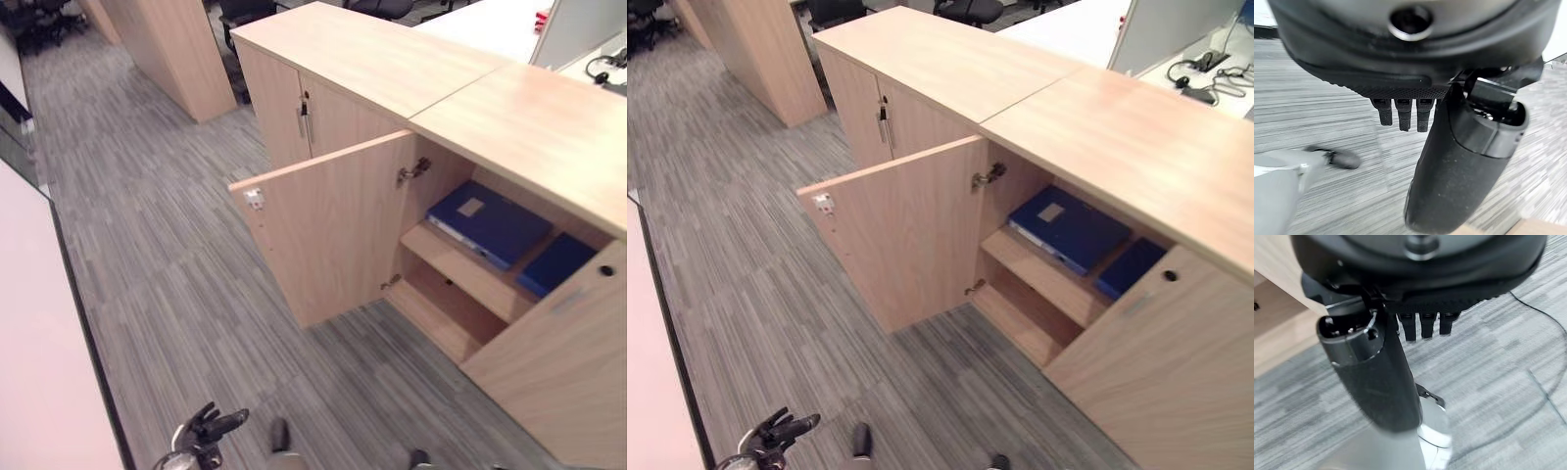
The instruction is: Put the empty folder in the office cabinet
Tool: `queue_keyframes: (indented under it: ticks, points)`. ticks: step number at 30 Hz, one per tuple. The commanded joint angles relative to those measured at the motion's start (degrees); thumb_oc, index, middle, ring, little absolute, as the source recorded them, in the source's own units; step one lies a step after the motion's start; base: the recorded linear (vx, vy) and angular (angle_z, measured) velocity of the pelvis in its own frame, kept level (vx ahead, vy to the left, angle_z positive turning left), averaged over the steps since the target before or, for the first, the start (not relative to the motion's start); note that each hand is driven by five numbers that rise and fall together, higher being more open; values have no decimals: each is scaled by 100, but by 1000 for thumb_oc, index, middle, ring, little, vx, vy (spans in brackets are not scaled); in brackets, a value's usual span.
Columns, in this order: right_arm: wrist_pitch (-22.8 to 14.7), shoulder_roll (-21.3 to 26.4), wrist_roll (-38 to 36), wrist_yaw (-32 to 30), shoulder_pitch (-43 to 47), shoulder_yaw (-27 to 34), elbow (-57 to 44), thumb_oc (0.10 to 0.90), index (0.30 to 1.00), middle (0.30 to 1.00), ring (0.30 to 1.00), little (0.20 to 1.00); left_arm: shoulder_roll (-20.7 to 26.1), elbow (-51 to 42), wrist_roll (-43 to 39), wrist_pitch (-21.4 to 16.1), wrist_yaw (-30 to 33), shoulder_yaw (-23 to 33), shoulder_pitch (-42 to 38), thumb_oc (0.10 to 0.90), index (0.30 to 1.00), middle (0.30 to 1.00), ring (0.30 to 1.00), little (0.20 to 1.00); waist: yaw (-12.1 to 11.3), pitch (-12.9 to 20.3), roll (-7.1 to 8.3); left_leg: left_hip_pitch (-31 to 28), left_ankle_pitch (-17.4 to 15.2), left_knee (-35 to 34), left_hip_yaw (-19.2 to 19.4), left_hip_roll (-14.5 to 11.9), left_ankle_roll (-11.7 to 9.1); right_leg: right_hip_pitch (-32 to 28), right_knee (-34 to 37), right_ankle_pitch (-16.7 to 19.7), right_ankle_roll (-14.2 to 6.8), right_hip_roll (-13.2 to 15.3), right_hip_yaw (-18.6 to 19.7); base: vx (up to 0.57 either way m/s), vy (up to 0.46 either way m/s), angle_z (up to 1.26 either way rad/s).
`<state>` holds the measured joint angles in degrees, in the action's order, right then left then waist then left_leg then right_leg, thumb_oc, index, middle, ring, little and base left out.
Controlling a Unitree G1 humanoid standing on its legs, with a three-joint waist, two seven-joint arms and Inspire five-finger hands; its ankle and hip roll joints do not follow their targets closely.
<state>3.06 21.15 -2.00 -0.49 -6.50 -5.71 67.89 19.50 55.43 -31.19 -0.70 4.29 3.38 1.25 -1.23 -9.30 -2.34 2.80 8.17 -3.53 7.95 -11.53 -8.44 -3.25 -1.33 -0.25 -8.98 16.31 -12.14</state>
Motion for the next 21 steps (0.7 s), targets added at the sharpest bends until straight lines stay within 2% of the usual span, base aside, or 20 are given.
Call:
queue_keyframes:
  ticks: [1, 4, 8, 9, 10, 11, 12, 14, 15, 18, 19, 21]
  points:
    - [26, 147, 35, 13, 16, 213, -86, 800, 900, 900, 900, 900, 683, -557, 332, -462, 290, 353, -230, 800, 900, 900, 900, 900, 71, 293, -106, 212, 30, -132, -83, -307, -65, -28, -489, -512, -284, 192, 93, 97, 390, -25]
    - [7, -73, 78, 140, -122, 92, -156, 800, 900, 900, 900, 900, 1322, -1233, 1132, -447, 588, 484, -521, 800, 900, 900, 900, 900, 124, 316, 120, 161, -302, -117, 75, 71, 196, 87, -409, -80, -426, 454, 116, 98, 350, -30]
    - [22, -180, 143, 204, -169, -52, -213, 800, 900, 900, 900, 900, 1950, -1346, 1861, -376, 753, 404, -1084, 800, 900, 900, 900, 900, 211, 329, 336, 133, -464, -87, 182, 292, 324, 170, -339, 453, -549, 600, 200, 57, 140, -13]
    - [16, -182, 100, 198, -167, -64, -224, 800, 900, 900, 900, 900, 2148, -1200, 1996, -378, 768, 297, -1312, 800, 900, 900, 900, 900, 253, 345, 372, 129, -487, -78, 203, 327, 347, 184, -316, 543, -561, 614, 215, 44, 81, -8]
    - [16, -189, 100, 197, -165, -58, -224, 800, 900, 900, 900, 900, 2154, -1186, 1994, -384, 768, 284, -1330, 800, 900, 900, 900, 900, 245, 343, 379, 131, -489, -76, 205, 329, 348, 184, -312, 545, -563, 617, 217, 60, 111, -13]
    - [0, -173, 3, 156, -211, -46, -351, 800, 900, 900, 900, 900, 2479, -1154, 2202, -387, 843, 110, -1696, 800, 900, 900, 900, 900, 345, 365, 434, 122, -536, -74, 251, 386, 394, 208, -266, 693, -589, 648, 250, 43, 83, -15]
    - [3, -177, 4, 155, -215, -43, -356, 800, 900, 900, 900, 900, 2482, -1152, 2202, -387, 843, 102, -1703, 800, 900, 900, 900, 900, 339, 368, 439, 126, -537, -72, 254, 388, 396, 212, -263, 696, -590, 651, 252, 76, 125, -19]
    - [-18, -169, 6, 176, -434, -102, -825, 800, 900, 900, 900, 900, 2858, -1149, 2593, -364, 942, -317, -2383, 800, 900, 900, 900, 900, 463, 420, 536, 88, -611, -84, 328, 435, 440, 248, -192, 835, -602, 668, 278, 57, 64, -15]
    - [-18, -170, 6, 176, -434, -101, -825, 800, 900, 900, 900, 900, 2858, -1148, 2592, -364, 942, -319, -2385, 800, 900, 900, 900, 900, 461, 423, 536, 91, -611, -84, 330, 435, 441, 252, -192, 835, -602, 668, 280, 57, 50, -8]
    - [-73, -86, 38, 202, -665, -246, -1351, 800, 900, 900, 900, 900, 3310, -591, 3429, -241, 1104, -1232, -3515, 800, 900, 900, 900, 900, 642, 448, 612, 4, -696, -88, 440, 460, 473, 262, -73, 987, -602, 663, 307, 40, 40, -17]
    - [-109, -49, 127, 184, -724, -314, -1581, 800, 900, 900, 900, 900, 3482, -472, 4032, -181, 1242, -1639, -3918, 800, 900, 900, 900, 900, 695, 456, 620, -9, -717, -92, 478, 451, 473, 287, -35, 1015, -602, 654, 312, 10, 20, -20]
    - [-189, 34, 246, 110, -842, -339, -1932, 800, 900, 900, 900, 900, 3670, -739, 4725, -130, 1320, -2109, -4269, 800, 900, 900, 900, 900, 741, 467, 637, -38, -760, -101, 524, 453, 481, 314, 34, 1068, -602, 644, 321, 12, 37, -20]
